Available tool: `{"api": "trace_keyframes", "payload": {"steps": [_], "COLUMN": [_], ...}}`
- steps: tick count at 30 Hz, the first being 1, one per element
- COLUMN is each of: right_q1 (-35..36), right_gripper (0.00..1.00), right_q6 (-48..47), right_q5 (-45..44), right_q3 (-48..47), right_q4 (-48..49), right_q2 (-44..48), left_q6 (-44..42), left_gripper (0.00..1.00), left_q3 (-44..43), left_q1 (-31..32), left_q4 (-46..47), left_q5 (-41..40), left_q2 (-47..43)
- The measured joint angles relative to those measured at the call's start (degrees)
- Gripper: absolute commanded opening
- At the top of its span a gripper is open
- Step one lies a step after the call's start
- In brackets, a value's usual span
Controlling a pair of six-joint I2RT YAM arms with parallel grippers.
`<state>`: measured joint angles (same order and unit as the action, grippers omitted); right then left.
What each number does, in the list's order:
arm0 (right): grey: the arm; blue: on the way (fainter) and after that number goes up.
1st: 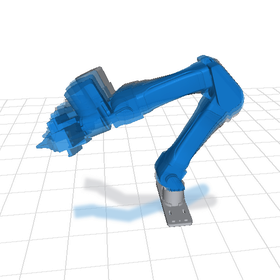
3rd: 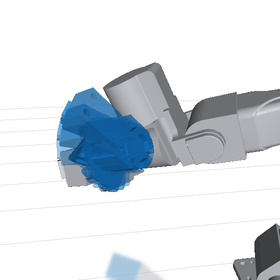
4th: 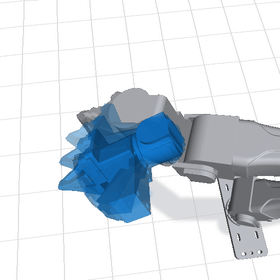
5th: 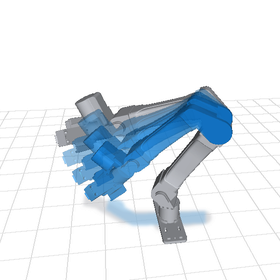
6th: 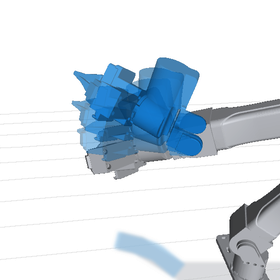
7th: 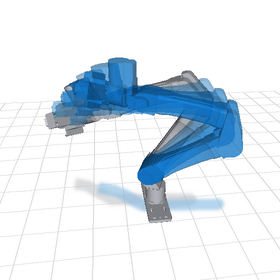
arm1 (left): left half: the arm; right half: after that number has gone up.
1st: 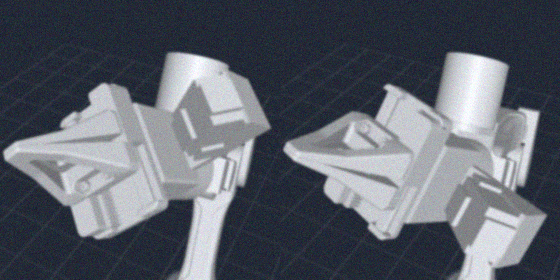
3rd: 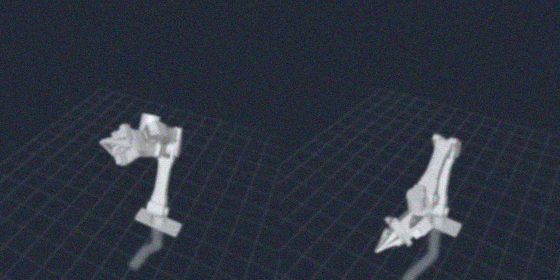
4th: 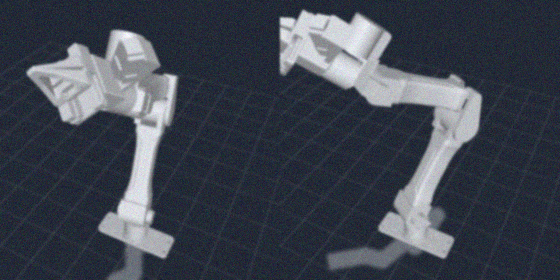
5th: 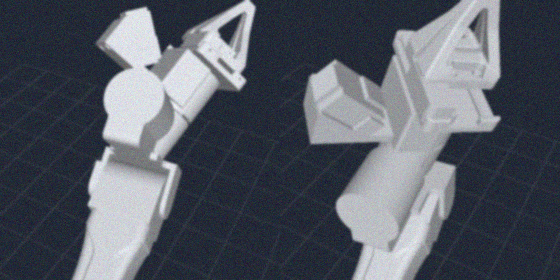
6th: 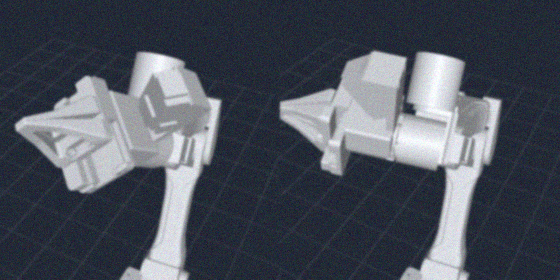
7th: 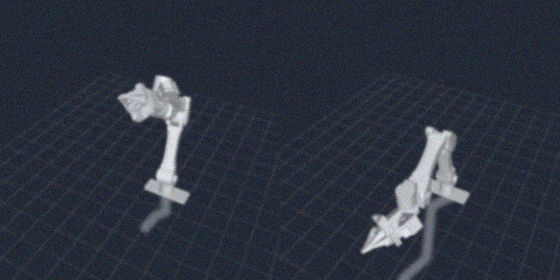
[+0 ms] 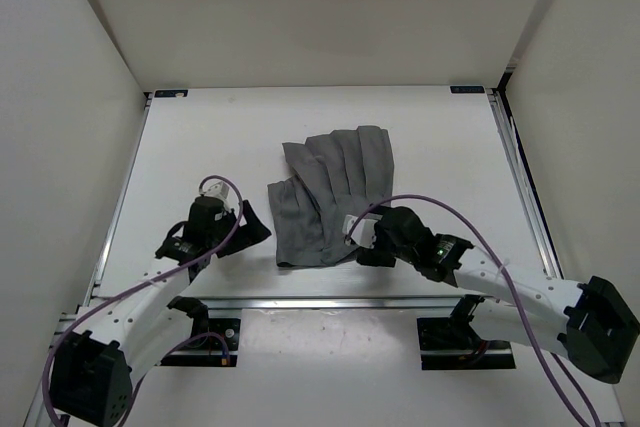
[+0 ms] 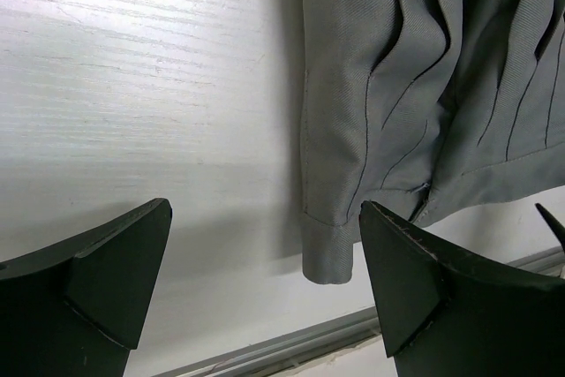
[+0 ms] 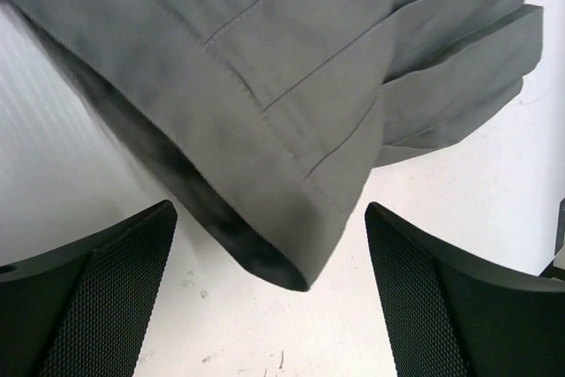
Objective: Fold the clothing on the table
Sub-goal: Flatten the skirt out
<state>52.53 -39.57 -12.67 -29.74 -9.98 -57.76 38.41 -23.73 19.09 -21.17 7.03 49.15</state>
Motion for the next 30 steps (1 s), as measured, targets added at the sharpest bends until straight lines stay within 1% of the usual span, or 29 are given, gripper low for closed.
{"api": "trace_keyframes", "payload": {"steps": [6, 11, 15, 16, 17, 18, 19, 20, 21, 22, 24, 26, 28, 30], "right_q1": [0.4, 0.4, -0.3, -0.7, -1.1, -1.6, -2.1, -2.7, -3.1, -3.7, -5.0, -7.4, -11.7, -18.3], "right_gripper": [0.92, 0.92, 0.89, 0.86, 0.83, 0.73, 0.47, 0.25, 0.16, 0.06, 0.00, 0.01, 0.00, 0.00], "right_q6": [-1.4, -3.0, -4.8, -5.3, -5.9, -6.2, -6.6, -7.0, -7.1, -6.6, -5.5, -3.2, 2.1, 9.0], "right_q5": [-0.6, -2.2, -3.3, -3.5, -3.7, -4.0, -4.2, -4.5, -5.0, -5.5, -7.0, -8.0, -7.9, -5.7], "right_q3": [1.1, 2.5, 4.4, 5.0, 5.6, 6.1, 6.4, 6.5, 6.6, 6.6, 6.6, 5.7, 2.1, -4.1], "right_q4": [2.0, 7.0, 11.1, 11.8, 12.3, 13.3, 13.6, 14.0, 14.8, 15.5, 17.1, 17.2, 13.5, 8.9], "right_q2": [0.1, -1.3, -3.5, -3.9, -4.2, -4.7, -5.1, -5.6, -5.9, -6.1, -6.1, -6.1, -6.2, -6.7], "left_q6": [-0.2, -0.3, -0.4, -0.5, -0.5, -0.6, -0.7, -0.7, -0.9, -0.9, -1.1, -1.1, -1.1, -1.1], "left_gripper": [0.99, 0.99, 0.99, 0.99, 0.99, 0.99, 0.98, 0.99, 0.99, 0.99, 0.99, 0.99, 0.99, 0.99], "left_q3": [0.0, 0.2, 0.7, 0.8, 0.8, 0.9, 0.9, 0.9, 0.9, 0.9, 1.0, 1.4, 1.7, 1.7], "left_q1": [-1.9, -2.8, -3.7, -4.1, -4.4, -4.8, -5.0, -5.3, -5.5, -5.7, -6.1, -6.3, -6.4, -6.4], "left_q4": [-1.0, -1.3, -1.5, -1.6, -1.7, -1.7, -1.8, -1.9, -2.0, -2.0, -2.0, -1.9, -2.2, -2.1], "left_q5": [1.0, 1.5, 2.4, 2.7, 2.9, 3.1, 3.1, 3.3, 3.4, 3.6, 4.1, 4.4, 4.6, 4.8], "left_q2": [-1.0, -2.4, -3.1, -3.2, -3.4, -3.5, -3.7, -3.9, -4.1, -4.3, -4.6, -4.9, -4.9, -4.8]}}
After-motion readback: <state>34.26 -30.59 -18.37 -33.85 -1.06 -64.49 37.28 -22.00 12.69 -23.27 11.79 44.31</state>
